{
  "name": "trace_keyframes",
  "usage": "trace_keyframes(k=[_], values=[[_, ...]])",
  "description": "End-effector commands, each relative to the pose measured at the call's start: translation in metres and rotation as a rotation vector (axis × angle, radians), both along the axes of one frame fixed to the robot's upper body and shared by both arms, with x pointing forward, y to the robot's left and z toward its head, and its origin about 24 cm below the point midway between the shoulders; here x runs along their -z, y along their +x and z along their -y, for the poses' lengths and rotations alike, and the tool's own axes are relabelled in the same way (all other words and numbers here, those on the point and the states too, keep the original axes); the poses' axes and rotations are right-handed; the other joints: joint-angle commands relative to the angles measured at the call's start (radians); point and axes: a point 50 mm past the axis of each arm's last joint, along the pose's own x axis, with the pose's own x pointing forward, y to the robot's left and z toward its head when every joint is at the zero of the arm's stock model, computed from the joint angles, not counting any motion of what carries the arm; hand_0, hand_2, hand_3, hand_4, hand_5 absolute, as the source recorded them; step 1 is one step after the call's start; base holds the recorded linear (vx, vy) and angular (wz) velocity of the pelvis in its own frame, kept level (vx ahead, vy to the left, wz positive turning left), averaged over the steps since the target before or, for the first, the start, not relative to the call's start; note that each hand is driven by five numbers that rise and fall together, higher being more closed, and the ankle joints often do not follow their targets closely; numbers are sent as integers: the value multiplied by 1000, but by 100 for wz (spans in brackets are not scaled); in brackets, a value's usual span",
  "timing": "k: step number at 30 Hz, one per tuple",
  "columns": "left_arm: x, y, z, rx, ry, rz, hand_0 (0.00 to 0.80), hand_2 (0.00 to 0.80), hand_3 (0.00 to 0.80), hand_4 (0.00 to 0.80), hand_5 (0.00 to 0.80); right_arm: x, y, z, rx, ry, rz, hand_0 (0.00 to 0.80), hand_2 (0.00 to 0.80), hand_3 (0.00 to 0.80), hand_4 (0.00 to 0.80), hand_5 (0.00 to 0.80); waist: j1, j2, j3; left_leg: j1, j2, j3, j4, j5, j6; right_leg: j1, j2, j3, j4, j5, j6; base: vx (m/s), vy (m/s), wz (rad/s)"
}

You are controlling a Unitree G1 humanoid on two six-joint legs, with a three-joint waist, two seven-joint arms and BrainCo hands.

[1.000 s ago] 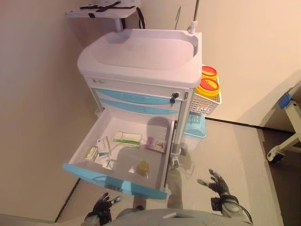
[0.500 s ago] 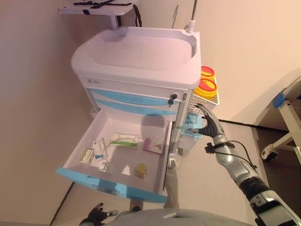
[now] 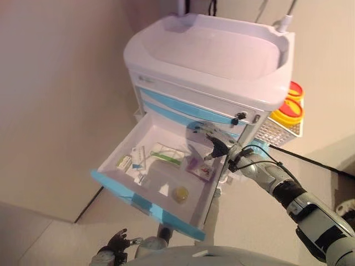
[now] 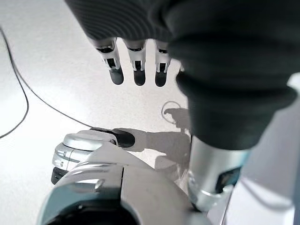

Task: Open the drawer and pick up the medicine

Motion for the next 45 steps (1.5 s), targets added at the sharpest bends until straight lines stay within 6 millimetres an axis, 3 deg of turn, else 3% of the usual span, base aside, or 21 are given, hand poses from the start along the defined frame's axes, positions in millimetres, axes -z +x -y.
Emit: trace_keyframes(k=[1,18,35,45], values=[[-3,9,-11,127,57,-26,0,0,0,0,0,1,5,-16,-71,-65,1,0,0,0,0,0,29,-41,-14,-23,-61,21,42,-130,38,-59,-61,17,98,-46,38,18,3,21],[-4,15,-6,190,58,4,0,0,0,0,0,50,-22,-35,-198,-191,-112,0,0,0,0,0,95,-43,-10,-40,-69,-27,37,-116,38,-60,-76,-35,106,-46,48,21,-7,11],[-5,9,-12,218,62,-6,0,0,0,0,0,69,-44,-52,-375,-298,-135,0,0,0,0,0,135,-40,-2,-56,-74,-74,27,-100,35,-67,-76,-60,112,-53,46,20,-7,7],[-5,8,-13,234,76,-4,0,0,0,0,0,77,-52,-54,-418,-349,-186,0,0,0,0,0,148,-61,-7,-54,-74,-94,21,-96,31,-62,-72,-70,116,-60,44,6,-6,0]])
